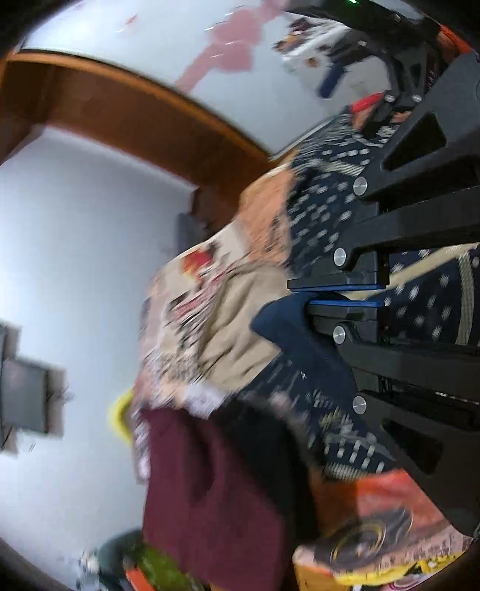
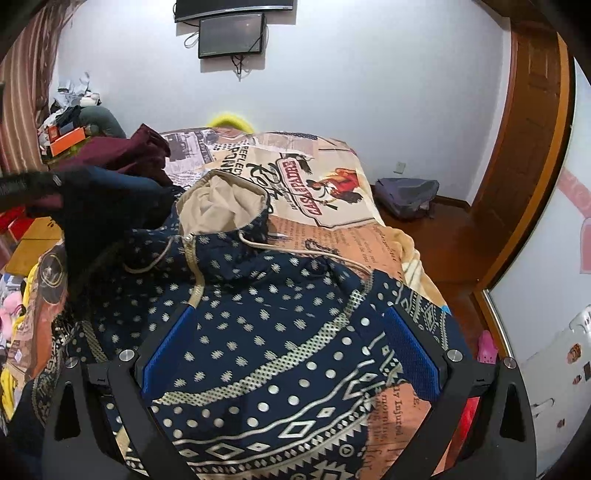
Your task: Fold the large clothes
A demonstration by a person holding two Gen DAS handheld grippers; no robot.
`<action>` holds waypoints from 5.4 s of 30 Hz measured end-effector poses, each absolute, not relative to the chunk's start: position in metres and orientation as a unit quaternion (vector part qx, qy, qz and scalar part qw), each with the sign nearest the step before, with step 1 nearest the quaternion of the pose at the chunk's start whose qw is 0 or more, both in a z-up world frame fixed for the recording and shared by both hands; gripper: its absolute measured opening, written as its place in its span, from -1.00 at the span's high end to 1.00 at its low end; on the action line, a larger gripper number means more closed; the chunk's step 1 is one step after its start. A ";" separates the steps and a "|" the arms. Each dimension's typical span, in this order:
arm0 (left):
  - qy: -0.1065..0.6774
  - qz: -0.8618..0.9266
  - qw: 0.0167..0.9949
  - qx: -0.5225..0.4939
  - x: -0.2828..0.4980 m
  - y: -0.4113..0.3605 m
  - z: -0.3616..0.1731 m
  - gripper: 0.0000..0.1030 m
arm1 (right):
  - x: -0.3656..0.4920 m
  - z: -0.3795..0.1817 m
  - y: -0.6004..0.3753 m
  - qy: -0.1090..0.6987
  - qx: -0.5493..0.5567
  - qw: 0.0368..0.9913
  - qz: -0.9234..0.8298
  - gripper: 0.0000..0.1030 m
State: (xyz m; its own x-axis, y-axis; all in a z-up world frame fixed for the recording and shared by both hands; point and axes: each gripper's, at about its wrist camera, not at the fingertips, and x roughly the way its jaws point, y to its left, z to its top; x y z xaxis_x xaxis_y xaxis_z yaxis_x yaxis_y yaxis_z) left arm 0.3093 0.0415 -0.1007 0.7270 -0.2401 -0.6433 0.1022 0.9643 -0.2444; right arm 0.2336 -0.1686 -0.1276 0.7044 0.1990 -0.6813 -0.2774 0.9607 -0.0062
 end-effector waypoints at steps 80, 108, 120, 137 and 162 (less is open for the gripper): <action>0.526 0.057 0.846 -0.068 0.225 0.168 -0.236 -0.26 | 0.248 -0.129 -0.024 0.399 -0.077 0.846 0.345 0.80; 0.522 0.122 0.840 -0.087 0.231 0.186 -0.239 -0.26 | 0.253 -0.159 -0.229 0.458 0.072 0.875 0.140 0.80; 0.472 0.095 0.874 -0.063 0.227 0.160 -0.182 -0.26 | 0.244 -0.146 -0.283 0.430 0.114 0.891 0.085 0.09; 0.428 -0.011 0.903 -0.031 0.290 0.054 -0.138 -0.54 | 0.242 -0.203 -0.406 0.455 0.284 0.844 -0.020 -0.06; 0.478 -0.036 0.878 -0.005 0.306 0.013 -0.185 -0.54 | 0.290 -0.260 -0.434 0.467 0.335 0.815 -0.069 0.81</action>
State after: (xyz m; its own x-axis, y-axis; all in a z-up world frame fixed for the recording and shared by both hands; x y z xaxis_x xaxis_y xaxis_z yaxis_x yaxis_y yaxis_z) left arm 0.3055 0.0131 -0.1849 0.5412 -0.0680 -0.8382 0.0582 0.9974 -0.0433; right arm 0.2899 -0.4345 -0.2597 0.5534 0.2010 -0.8083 0.4261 0.7655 0.4821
